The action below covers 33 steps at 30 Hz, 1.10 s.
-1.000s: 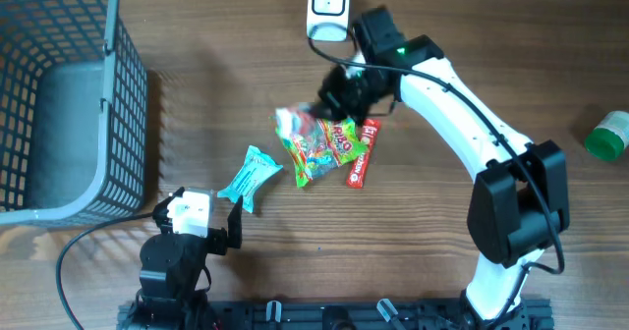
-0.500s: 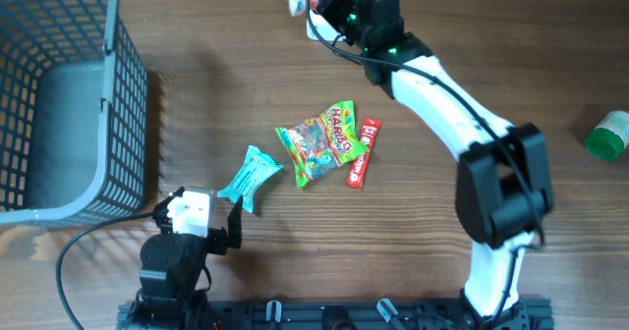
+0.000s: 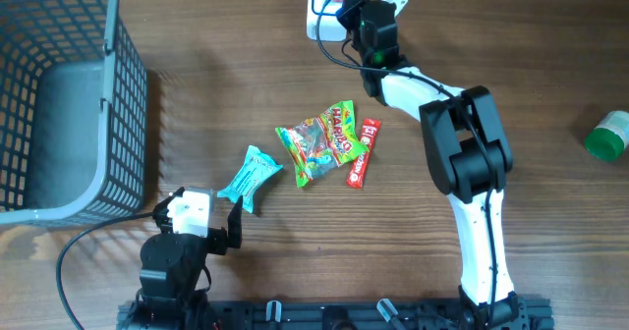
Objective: Scan the item barcode
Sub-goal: 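Carry the wipes pack to the top right and release it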
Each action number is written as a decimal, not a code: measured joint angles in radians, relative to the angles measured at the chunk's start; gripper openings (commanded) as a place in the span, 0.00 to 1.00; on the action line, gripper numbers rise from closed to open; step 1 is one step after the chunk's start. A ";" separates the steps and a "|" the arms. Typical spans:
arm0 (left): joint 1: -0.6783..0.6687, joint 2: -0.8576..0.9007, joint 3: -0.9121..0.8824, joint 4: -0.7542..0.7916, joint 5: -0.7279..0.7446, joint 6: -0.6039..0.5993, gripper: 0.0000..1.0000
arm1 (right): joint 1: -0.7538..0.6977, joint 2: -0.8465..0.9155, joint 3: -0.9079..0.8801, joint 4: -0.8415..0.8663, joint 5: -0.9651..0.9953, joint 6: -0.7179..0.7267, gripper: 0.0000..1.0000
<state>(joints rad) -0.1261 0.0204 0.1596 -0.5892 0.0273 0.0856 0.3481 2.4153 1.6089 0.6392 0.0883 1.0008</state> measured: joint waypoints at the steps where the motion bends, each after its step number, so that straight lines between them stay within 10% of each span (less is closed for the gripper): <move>1: 0.000 0.000 0.000 0.000 0.000 0.000 1.00 | 0.000 0.001 0.000 0.032 -0.024 0.000 0.05; 7: 0.000 0.000 0.000 0.000 0.000 0.000 1.00 | -0.017 -0.007 0.003 0.027 -0.219 -0.008 0.05; 11: 0.000 0.000 0.000 0.001 0.000 0.000 1.00 | -0.072 -0.106 0.009 -0.360 -0.241 -0.050 0.04; 14: 0.000 0.000 0.000 0.000 0.000 0.000 1.00 | -0.172 -0.233 0.013 -0.683 -0.117 -0.083 0.04; 26: 0.000 0.000 0.000 0.000 0.000 0.000 1.00 | -0.771 -0.275 0.021 -1.070 0.249 -0.270 0.09; 27: 0.000 0.000 0.000 0.000 0.000 0.000 1.00 | -0.805 -0.267 0.021 -1.070 0.253 -0.286 0.39; 28: 0.000 0.000 0.000 0.000 0.000 0.000 1.00 | -0.842 -0.260 0.020 -1.054 0.246 -0.312 0.99; 33: 0.000 0.000 0.000 0.000 0.000 0.000 1.00 | -0.876 -0.259 0.019 -0.982 0.124 -0.458 1.00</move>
<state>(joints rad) -0.1261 0.0204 0.1596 -0.5888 0.0273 0.0860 -0.5282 2.1563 1.6279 -0.3431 0.2123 0.5426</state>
